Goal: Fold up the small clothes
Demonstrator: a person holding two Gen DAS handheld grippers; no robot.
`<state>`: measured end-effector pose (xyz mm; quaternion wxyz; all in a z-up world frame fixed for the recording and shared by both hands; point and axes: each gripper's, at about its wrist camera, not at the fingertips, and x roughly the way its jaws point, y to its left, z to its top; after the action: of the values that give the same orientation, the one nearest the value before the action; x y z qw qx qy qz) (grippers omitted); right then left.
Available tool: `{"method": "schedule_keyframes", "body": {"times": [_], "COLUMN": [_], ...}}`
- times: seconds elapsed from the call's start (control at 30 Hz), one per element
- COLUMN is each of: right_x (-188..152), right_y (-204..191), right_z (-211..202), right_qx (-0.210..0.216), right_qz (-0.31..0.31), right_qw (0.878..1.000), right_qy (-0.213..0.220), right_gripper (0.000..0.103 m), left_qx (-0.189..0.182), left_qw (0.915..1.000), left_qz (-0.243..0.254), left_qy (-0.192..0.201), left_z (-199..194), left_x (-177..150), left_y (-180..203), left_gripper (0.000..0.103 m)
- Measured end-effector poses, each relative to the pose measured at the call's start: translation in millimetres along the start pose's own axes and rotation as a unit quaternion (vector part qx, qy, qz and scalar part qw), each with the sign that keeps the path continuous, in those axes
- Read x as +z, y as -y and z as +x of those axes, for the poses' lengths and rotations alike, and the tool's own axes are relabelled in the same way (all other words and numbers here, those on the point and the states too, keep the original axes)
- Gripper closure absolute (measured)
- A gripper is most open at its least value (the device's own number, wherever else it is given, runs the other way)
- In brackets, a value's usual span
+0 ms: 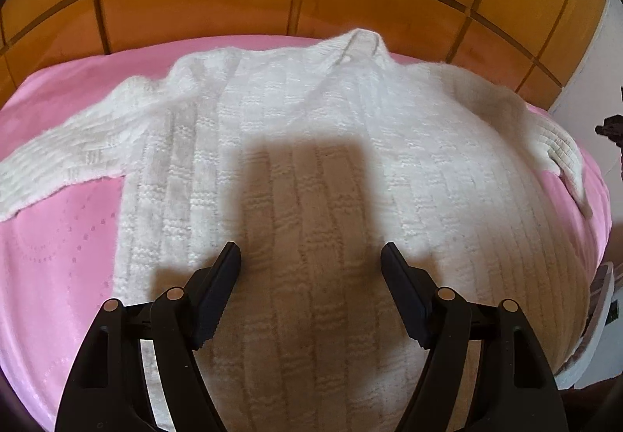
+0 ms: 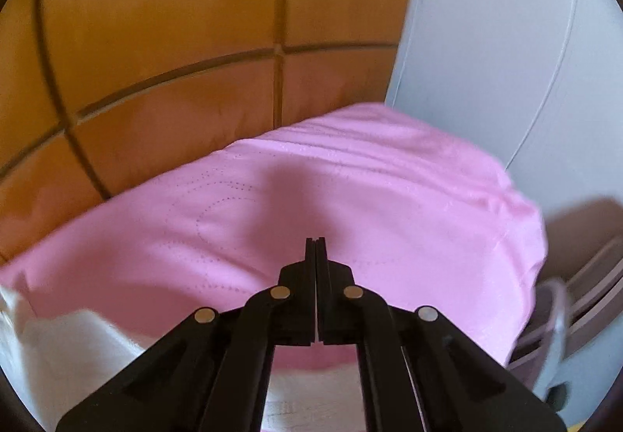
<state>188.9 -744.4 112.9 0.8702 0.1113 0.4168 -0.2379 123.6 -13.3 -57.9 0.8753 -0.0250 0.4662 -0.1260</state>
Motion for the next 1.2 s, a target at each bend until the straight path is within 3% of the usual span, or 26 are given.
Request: {"method": "schedule_keyframes", "body": {"times": [0.1,0.27,0.33,0.37,0.5,0.6,0.63,0.67,0.7,0.87,1.0,1.07,1.13,1.2], "right_x": [-17.5,-52.1,-67.7,-73.3,-90.3,-94.4,-94.2,-93.9,-92.5,-75.5,-46.6,-39.0,-40.1,-45.4], "right_y": [-7.6,-28.7,-43.5,-52.2,-83.2,-90.1,-90.2,-89.2,-89.6,-91.5,-78.8,-71.4,-70.2,-77.8], "right_z": [-4.3,-20.8,-29.8,-31.9,-11.9,13.2,22.4,30.0,38.8,37.0,55.2,67.1,66.3,52.8], "right_qx": [0.042,0.111,0.147,0.156,0.140,0.097,0.087,0.082,0.068,0.021,-0.059,-0.064,-0.034,-0.045], "right_qz": [-0.004,-0.044,-0.079,-0.101,-0.200,-0.233,-0.239,-0.242,-0.248,-0.261,-0.203,-0.157,-0.129,-0.146], "right_qw": [0.999,0.993,0.986,0.982,0.969,0.965,0.963,0.961,0.959,0.962,0.975,0.982,0.988,0.987], "right_qy": [0.003,-0.010,-0.014,-0.019,-0.049,-0.075,-0.088,-0.103,-0.120,-0.080,-0.064,-0.085,-0.077,-0.045], "right_gripper": [0.050,0.045,0.024,0.022,0.012,0.012,0.023,0.043,0.093,0.092,0.091,0.080,0.046,0.032], "left_qx": [-0.001,-0.004,-0.005,-0.007,-0.007,-0.009,-0.008,-0.008,-0.008,-0.005,-0.014,-0.016,-0.012,-0.002], "left_qw": [0.9999,0.9995,0.9994,0.9993,0.9996,0.9996,0.9996,0.9995,0.9995,0.9995,0.9992,0.9988,0.9984,0.9977], "left_qz": [-0.011,-0.030,-0.034,-0.036,-0.028,-0.027,-0.028,-0.029,-0.030,-0.029,-0.037,-0.045,-0.055,-0.067], "left_qy": [0.002,0.000,0.002,0.003,-0.001,-0.002,-0.003,-0.003,-0.004,-0.008,-0.005,-0.001,0.005,0.013], "left_z": [-2.3,-3.7,-4.7,-4.7,-0.9,-0.7,-0.5,-0.4,0.1,4.6,3.3,-0.3,-6.5,-14.8], "left_x": [-0.4,-1.6,-1.6,-1.6,-1.9,-2.6,-2.5,-2.3,-2.2,1.7,5.2,7.7,9.2,9.7], "left_y": [-5.1,-12.5,-12.2,-11.5,-6.2,-2.3,-2.4,-2.3,-2.4,-1.6,-3.1,-6.6,-14.4,-25.9], "left_gripper": [0.030,0.030,0.030,0.030,0.030,0.030,0.030,0.030,0.030,0.030,0.030,0.030,0.030,0.030]}}
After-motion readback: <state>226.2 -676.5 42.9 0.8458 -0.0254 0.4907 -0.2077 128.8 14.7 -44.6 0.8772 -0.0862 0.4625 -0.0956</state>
